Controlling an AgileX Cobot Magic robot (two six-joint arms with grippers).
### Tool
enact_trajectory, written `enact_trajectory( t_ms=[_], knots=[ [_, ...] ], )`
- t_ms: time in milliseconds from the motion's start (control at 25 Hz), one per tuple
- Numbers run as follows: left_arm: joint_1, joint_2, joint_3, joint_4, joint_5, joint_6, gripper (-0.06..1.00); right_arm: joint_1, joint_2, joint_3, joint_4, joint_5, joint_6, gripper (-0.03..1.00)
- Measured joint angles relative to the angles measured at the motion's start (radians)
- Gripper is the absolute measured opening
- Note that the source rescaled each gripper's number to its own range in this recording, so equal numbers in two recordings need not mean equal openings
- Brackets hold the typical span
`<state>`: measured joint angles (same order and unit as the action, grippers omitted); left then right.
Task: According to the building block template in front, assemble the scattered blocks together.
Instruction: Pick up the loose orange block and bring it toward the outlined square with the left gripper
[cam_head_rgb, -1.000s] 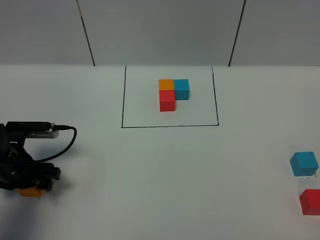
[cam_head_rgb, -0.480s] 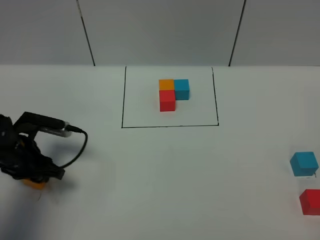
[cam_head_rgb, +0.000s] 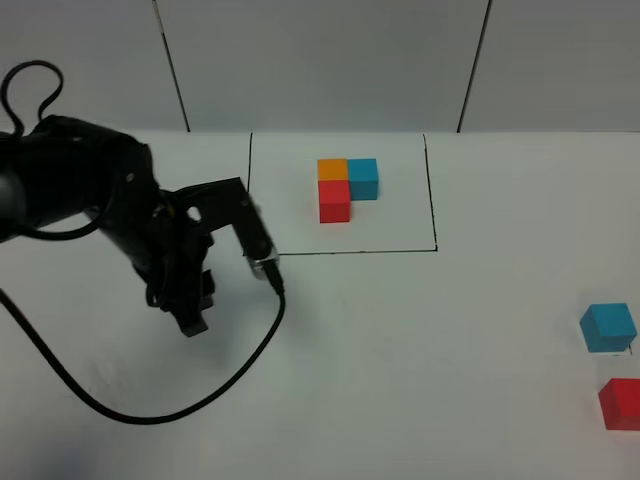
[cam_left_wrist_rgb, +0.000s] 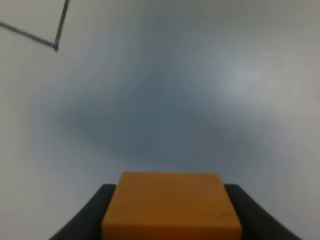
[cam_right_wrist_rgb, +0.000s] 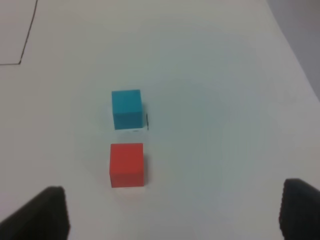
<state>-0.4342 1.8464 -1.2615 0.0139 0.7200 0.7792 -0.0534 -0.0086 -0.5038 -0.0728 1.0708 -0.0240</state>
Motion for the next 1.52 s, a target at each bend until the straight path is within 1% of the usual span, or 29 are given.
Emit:
enact_trajectory(
  t_ms=[240, 360, 560, 640, 760, 960, 1040, 1200, 1520],
  knots=[
    [-0.094, 0.137, -0.221, -0.001, 0.085, 0.060, 0.00, 0.000, 0.000, 0.000, 0.000, 0.000, 0.000, 0.83],
    [-0.140, 0.214, -0.313, -0.001, 0.115, 0.070, 0.00, 0.000, 0.000, 0.000, 0.000, 0.000, 0.000, 0.83],
    [-0.177, 0.323, -0.422, -0.002, 0.175, 0.117, 0.00, 0.000, 0.000, 0.000, 0.000, 0.000, 0.000, 0.83],
    [-0.181, 0.351, -0.437, -0.002, 0.177, 0.136, 0.00, 0.000, 0.000, 0.000, 0.000, 0.000, 0.000, 0.83],
    [-0.183, 0.376, -0.440, -0.014, 0.173, 0.191, 0.00, 0.000, 0.000, 0.000, 0.000, 0.000, 0.000, 0.83],
    [-0.184, 0.409, -0.440, -0.079, 0.147, 0.268, 0.00, 0.000, 0.000, 0.000, 0.000, 0.000, 0.000, 0.83],
    [-0.187, 0.416, -0.441, -0.092, 0.137, 0.288, 0.00, 0.000, 0.000, 0.000, 0.000, 0.000, 0.000, 0.83],
    [-0.187, 0.427, -0.442, -0.098, 0.116, 0.297, 0.00, 0.000, 0.000, 0.000, 0.000, 0.000, 0.000, 0.83],
    [-0.187, 0.448, -0.442, -0.101, 0.114, 0.301, 0.00, 0.000, 0.000, 0.000, 0.000, 0.000, 0.000, 0.83]
  ],
)
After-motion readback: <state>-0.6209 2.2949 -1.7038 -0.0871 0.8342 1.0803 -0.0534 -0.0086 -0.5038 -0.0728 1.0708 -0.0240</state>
